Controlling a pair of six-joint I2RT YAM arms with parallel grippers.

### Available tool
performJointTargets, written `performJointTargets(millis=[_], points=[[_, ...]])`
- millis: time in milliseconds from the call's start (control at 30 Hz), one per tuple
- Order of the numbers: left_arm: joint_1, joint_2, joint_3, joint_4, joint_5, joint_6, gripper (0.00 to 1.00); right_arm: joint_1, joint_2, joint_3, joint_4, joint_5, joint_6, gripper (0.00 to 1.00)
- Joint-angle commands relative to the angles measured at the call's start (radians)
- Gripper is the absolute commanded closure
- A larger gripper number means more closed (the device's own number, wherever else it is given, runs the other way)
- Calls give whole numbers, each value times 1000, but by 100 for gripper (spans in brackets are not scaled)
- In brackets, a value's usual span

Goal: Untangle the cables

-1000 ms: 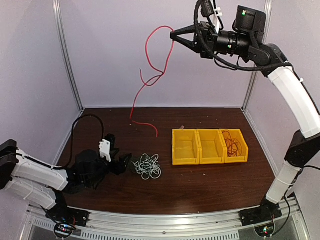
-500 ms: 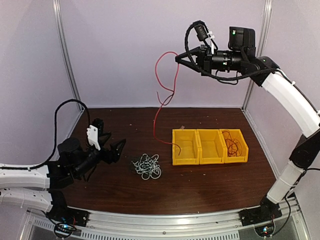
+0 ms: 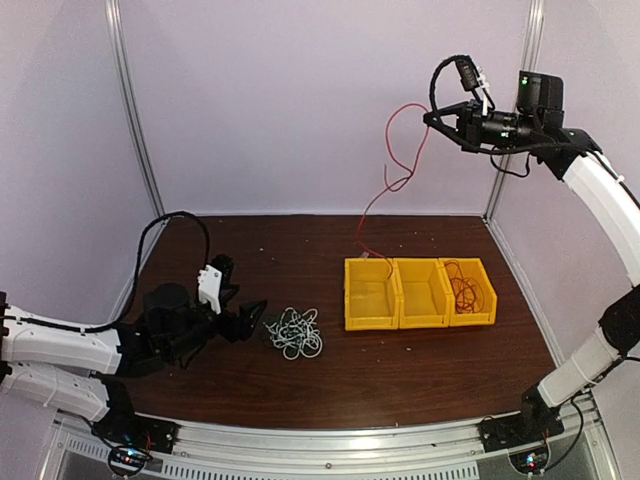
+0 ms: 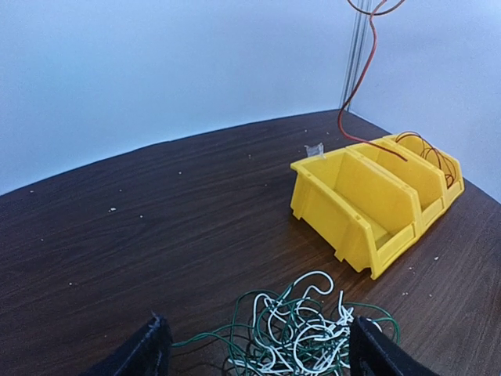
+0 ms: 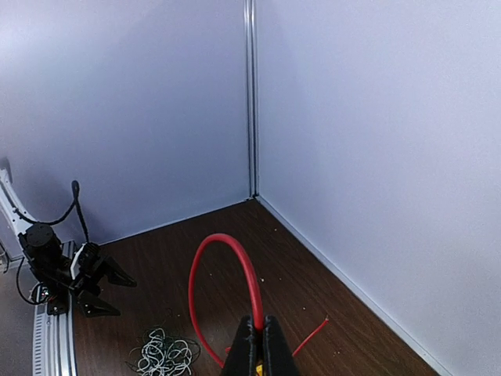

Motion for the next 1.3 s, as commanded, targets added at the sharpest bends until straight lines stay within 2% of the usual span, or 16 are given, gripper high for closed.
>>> performJointTargets(millis=[0,267,667,833,1067,1267], points=[[-6,34,5,84,15,-13,21,-91,-45,-47,43,-33,18,100],[-6,84,16,99,14,-19,21,-192,-90,-157,31,-52,-14,100],[-4,111,18,94,6,-24,21,-210,-139,-312,3,-31,-73,100],[-6,125,22,97,7,-27,21,-241,-152,-266,-13,-31,-64,100],[-5,153,40,103,6,-18,21,-362,-145,-76,-48,-19,-34,100],[-4,175,46,122,13,-17,21,-430,-156,-66,-63,17,-46,100]])
